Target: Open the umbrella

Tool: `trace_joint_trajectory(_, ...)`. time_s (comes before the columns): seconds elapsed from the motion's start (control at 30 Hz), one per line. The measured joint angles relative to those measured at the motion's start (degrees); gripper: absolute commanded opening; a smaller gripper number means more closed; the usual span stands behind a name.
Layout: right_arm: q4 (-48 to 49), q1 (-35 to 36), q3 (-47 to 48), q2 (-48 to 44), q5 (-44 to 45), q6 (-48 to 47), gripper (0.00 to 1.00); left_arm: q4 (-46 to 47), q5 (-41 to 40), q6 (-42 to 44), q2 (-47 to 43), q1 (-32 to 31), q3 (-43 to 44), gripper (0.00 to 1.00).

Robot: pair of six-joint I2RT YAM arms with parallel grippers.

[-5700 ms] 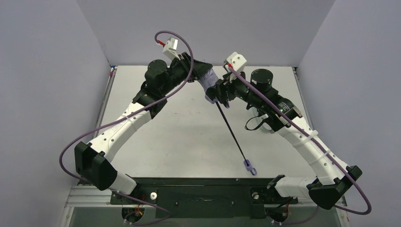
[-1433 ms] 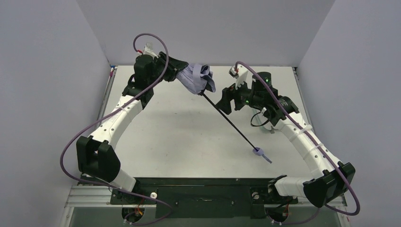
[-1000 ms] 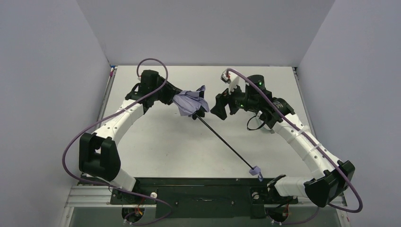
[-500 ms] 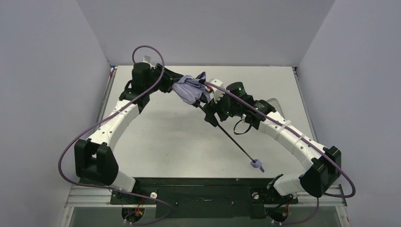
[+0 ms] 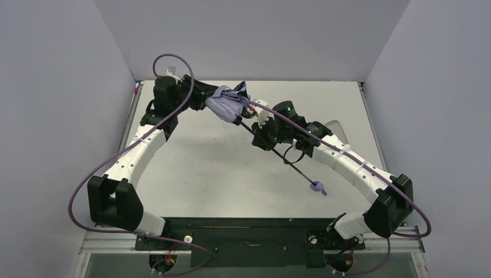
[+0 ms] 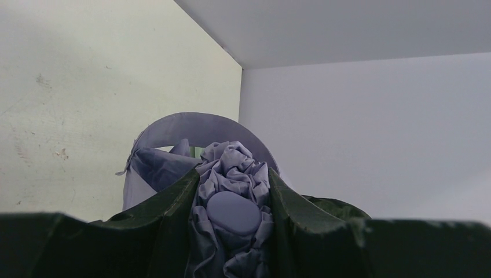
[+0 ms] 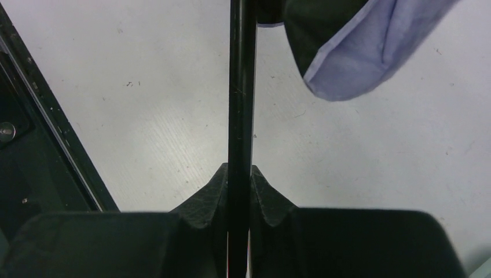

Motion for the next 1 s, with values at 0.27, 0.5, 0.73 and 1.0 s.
trace_joint_trajectory(0.27,-0.11,-0.11,0.00,-0.35,-0.83,0.94,0.00,1.03,0.55,0.28,0.00,0.00,-0.42,0.66)
trace_joint_trajectory(0.5,3.54,-6.84,0.33,0.02,-10.73,14.78,0.00,-0.79,0.17,14.91,-0.02,3.78,1.55,0.97)
trace_joint_trajectory(0.73,10.78,-13.38,0.13,3.08,-16.20,30.51,0.00,2.43,8.09,48.33,-3.32,11.54,4.09,0.97)
trace_joint_trajectory(1.0,14.69,-12.70,-2.51,2.99,-20.94,36.52,0.00,-9.94,23.17,107.69,-13.57,-6.34,1.95,0.97)
